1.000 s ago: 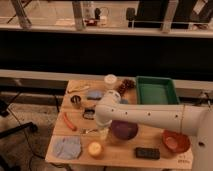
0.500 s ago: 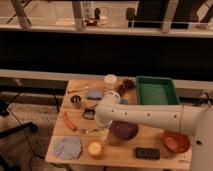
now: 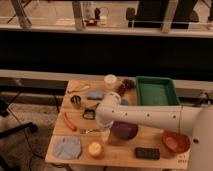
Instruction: Place fork in plastic cup
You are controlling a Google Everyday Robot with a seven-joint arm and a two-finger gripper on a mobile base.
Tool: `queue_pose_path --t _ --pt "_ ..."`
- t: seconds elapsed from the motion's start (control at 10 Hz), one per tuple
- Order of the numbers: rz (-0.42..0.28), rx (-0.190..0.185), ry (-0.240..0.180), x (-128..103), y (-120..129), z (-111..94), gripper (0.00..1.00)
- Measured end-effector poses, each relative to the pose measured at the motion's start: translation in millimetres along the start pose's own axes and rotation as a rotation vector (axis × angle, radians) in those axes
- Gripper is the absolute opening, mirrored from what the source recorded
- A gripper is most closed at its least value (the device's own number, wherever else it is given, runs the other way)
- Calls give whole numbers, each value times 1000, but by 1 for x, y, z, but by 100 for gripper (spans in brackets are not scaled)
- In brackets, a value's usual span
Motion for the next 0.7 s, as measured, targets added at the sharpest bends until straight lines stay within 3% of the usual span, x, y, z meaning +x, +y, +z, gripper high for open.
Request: queue_pose_path --t 0.7 --pt "11 -20 2 2 -5 13 80"
